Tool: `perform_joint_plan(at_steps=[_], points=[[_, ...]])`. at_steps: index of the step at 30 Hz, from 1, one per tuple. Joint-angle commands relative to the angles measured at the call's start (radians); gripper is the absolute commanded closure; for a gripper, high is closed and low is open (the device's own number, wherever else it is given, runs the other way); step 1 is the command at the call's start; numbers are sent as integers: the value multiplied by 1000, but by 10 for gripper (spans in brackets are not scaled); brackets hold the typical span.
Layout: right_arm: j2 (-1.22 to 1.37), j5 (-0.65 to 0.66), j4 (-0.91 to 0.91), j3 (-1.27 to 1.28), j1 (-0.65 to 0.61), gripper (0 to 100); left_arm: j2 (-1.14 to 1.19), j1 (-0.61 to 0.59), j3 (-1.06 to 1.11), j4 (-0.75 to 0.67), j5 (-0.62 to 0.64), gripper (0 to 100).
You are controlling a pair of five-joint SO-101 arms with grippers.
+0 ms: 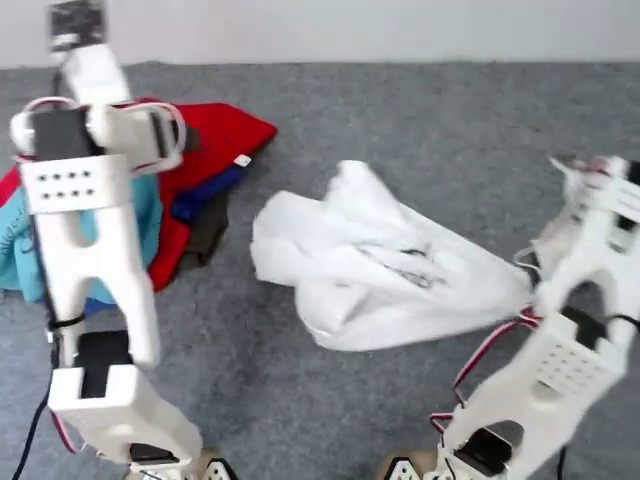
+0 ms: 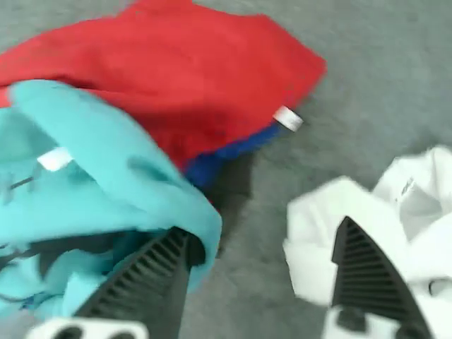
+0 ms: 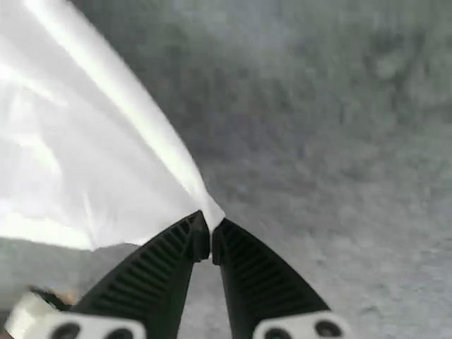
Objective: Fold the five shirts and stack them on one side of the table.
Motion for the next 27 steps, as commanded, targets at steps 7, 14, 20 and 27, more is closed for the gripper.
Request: perform_joint_plan(at_steps=[7,14,20,27], points=[[-74,153,39,5,202,745,-44,362,289,-147,-8,714],[-157,15,39,3,154,816,-44,493,423,-474,-14,714],[-257,-81,42,15,58,873,40,594,414,-559,5,732],[-364,-103,41,138,-64,921,342,694,151,-534,124,735]])
